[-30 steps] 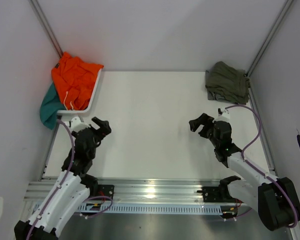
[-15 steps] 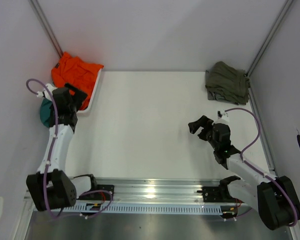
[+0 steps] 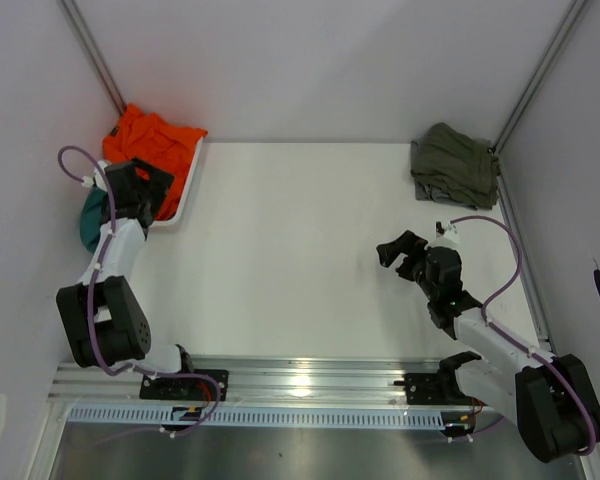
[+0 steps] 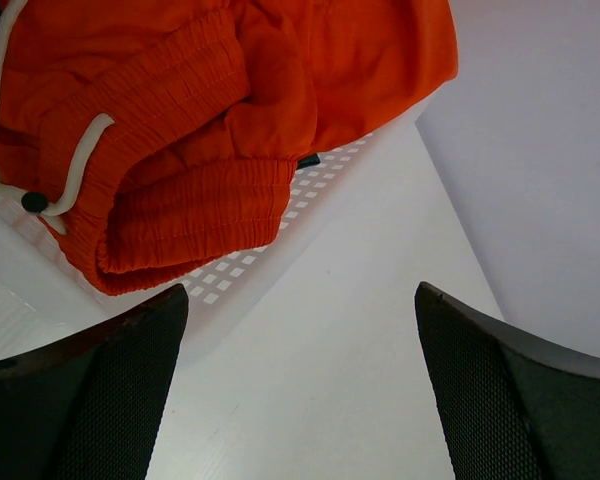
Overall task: Fold and stack the shorts
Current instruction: Grab the shorts from the pile, then move the shorts to the center of the board
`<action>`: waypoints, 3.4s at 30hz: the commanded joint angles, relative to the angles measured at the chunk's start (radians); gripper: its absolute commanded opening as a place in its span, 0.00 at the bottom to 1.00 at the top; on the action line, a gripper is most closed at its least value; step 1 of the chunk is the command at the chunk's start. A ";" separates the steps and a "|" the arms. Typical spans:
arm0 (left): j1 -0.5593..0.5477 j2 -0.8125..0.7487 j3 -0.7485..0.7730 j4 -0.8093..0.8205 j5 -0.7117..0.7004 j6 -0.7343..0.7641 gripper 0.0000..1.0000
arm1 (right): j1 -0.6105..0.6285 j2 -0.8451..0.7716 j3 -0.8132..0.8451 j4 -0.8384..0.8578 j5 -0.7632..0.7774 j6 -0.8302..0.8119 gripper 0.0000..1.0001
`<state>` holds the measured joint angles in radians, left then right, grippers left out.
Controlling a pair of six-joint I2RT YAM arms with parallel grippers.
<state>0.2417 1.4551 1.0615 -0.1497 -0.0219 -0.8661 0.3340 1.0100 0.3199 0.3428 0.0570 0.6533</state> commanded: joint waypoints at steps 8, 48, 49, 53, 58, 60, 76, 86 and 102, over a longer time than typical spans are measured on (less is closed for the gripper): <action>0.022 0.103 -0.024 0.117 0.042 -0.195 0.96 | 0.005 -0.005 0.008 0.033 0.033 -0.018 0.99; 0.030 0.255 0.259 0.001 -0.127 -0.143 0.00 | 0.004 0.016 0.013 0.045 0.017 -0.012 0.99; 0.028 0.226 0.288 -0.010 -0.127 -0.130 0.00 | 0.003 0.019 0.013 0.045 0.015 -0.012 0.99; 0.012 0.127 0.325 -0.017 -0.122 -0.074 0.00 | 0.003 0.018 0.015 0.045 0.010 -0.014 0.99; -0.036 -0.018 0.356 0.039 -0.092 0.011 0.00 | 0.007 0.012 0.016 0.042 0.006 -0.017 0.99; -0.070 -0.068 0.421 0.024 -0.070 0.048 0.00 | 0.007 0.006 0.016 0.039 0.006 -0.020 0.99; -0.294 -0.428 0.274 0.085 0.286 0.015 0.00 | 0.008 -0.076 0.011 0.009 0.024 -0.040 0.99; -0.723 -0.518 -0.244 0.206 0.060 0.067 0.00 | 0.010 -0.113 -0.010 0.031 -0.006 -0.052 0.99; -0.924 -0.200 -0.334 0.322 -0.096 0.035 0.00 | 0.059 0.123 0.027 0.334 -0.388 0.028 0.93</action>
<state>-0.6788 1.2575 0.6785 0.1196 -0.0612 -0.8139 0.3717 1.0595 0.3134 0.4923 -0.1692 0.6270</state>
